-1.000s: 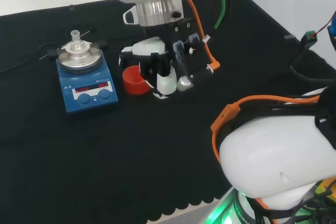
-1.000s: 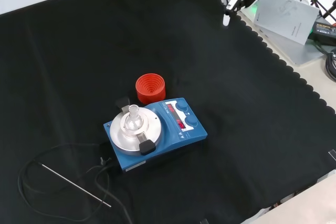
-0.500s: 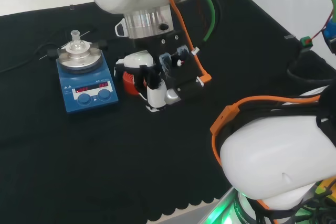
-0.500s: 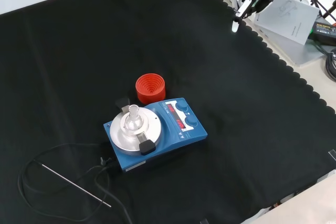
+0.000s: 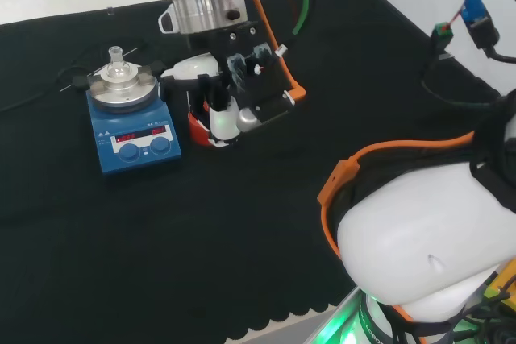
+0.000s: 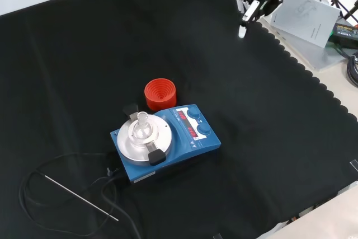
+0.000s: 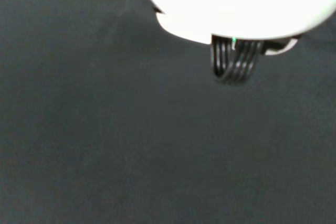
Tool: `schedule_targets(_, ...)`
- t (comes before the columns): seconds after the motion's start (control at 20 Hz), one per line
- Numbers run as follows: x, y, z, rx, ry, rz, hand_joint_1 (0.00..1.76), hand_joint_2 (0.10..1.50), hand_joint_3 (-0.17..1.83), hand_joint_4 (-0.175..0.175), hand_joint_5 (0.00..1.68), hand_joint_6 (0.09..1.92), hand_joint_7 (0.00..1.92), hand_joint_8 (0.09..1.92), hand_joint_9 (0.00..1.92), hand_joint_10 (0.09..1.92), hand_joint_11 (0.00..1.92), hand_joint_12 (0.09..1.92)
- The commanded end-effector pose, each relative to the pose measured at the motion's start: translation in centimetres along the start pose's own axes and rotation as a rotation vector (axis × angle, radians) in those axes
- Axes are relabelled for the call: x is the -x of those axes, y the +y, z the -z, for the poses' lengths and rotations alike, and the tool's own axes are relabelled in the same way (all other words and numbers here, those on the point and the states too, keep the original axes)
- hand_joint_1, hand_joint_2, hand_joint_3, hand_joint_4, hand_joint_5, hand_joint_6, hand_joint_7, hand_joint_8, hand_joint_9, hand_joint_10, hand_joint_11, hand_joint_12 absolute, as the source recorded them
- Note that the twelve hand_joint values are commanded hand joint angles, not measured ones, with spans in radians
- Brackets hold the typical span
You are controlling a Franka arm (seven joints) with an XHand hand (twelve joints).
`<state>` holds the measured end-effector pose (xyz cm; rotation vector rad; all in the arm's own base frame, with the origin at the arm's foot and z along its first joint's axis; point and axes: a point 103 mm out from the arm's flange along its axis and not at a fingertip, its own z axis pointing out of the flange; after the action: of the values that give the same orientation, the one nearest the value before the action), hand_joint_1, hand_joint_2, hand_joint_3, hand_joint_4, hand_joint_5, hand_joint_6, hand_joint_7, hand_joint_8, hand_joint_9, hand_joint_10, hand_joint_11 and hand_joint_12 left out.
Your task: Turn on the heater.
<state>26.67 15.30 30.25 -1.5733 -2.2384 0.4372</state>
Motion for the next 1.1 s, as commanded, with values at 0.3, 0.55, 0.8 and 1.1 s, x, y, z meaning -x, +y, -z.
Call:
schedule_targets(0.3, -2.8, 0.5, 1.4, 0.024, -0.026, -0.057, 1.51, 0.48, 1.26, -0.052, 0.08, 0.57, 1.54, 1.40, 1.57, 1.26, 1.30, 1.11)
schedule_targets(0.55, -4.8, 2.2, 1.9, 0.010, -0.042, -0.040, 1.51, 0.48, 1.26, -0.052, 0.08, 0.57, 1.54, 1.40, 1.57, 1.26, 1.30, 1.12)
schedule_targets(0.8, -6.5, 3.2, 2.6, 0.024, -0.067, -0.012, 1.52, 0.48, 1.26, -0.051, 0.07, 0.56, 1.54, 1.40, 1.57, 1.26, 1.30, 1.12)
schedule_targets(1.1, -8.0, 3.5, 2.6, 0.018, -0.083, 0.001, 1.52, 0.49, 1.25, -0.049, 0.07, 0.56, 1.54, 1.40, 1.57, 1.27, 1.30, 1.13)
